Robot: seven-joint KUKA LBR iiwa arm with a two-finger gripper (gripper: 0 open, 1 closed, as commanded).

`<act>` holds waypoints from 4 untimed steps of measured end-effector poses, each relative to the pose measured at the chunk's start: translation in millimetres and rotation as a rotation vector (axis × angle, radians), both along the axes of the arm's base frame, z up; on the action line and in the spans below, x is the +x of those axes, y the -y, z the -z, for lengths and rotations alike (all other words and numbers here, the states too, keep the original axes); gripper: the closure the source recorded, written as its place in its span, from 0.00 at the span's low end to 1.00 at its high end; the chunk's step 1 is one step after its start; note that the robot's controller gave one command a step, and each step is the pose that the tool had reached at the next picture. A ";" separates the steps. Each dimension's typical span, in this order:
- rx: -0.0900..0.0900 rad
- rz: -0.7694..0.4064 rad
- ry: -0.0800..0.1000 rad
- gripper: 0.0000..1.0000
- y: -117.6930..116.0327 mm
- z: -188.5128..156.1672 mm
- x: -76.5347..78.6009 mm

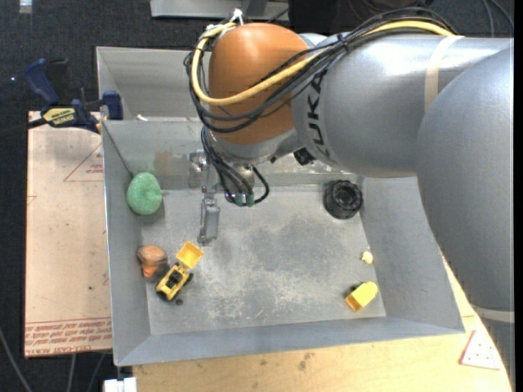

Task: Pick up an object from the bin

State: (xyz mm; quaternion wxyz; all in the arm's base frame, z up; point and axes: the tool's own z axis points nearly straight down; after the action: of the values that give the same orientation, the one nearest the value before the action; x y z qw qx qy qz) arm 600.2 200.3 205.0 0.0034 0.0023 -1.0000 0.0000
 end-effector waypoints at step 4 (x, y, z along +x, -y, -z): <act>0.003 -0.077 0.013 0.00 -0.9 94.4 -38.1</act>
Offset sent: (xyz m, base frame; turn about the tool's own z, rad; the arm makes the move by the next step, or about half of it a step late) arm -0.0855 -0.0107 -0.0879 -0.0945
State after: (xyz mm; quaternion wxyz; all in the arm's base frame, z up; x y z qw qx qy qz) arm 562.1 201.2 110.7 -0.0030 0.0409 -0.9992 -0.0013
